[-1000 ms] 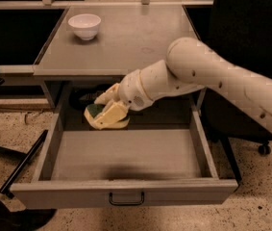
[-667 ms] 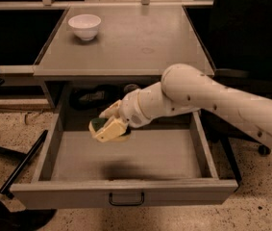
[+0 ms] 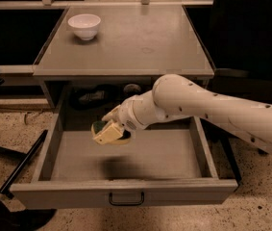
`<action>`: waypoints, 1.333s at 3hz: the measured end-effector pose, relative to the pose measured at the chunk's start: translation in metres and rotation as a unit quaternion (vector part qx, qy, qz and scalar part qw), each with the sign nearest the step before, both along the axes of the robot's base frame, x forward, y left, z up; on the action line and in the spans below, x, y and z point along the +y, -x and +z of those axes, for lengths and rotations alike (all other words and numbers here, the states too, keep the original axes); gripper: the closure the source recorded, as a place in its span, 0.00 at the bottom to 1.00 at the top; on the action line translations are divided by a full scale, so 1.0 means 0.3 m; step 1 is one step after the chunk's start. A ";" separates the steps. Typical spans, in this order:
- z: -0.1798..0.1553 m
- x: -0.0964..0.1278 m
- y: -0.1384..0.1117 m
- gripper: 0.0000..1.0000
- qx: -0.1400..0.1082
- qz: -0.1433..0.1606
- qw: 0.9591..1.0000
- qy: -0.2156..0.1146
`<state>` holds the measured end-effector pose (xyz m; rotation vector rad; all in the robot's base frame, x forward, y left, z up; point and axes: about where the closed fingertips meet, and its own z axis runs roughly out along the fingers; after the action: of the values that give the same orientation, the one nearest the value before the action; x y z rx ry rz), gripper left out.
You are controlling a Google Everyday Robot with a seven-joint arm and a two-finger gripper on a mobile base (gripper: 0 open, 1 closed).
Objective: Place sponge into top drawer
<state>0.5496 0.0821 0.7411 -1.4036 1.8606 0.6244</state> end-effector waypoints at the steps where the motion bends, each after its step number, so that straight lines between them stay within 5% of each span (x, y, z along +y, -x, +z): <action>1: -0.054 -0.016 -0.059 1.00 -0.005 -0.009 1.000 0.013; 2: -0.171 -0.082 -0.188 1.00 -0.015 -0.055 0.997 0.046; 3: -0.274 -0.179 -0.313 1.00 -0.028 -0.114 0.991 0.070; 4: -0.368 -0.228 -0.383 1.00 -0.004 -0.149 0.987 0.058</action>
Offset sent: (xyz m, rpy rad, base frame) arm 0.1243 -0.0789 -0.0991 -0.1974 -0.0670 -0.3058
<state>0.6646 0.0136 0.6307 -1.1631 2.0750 0.3654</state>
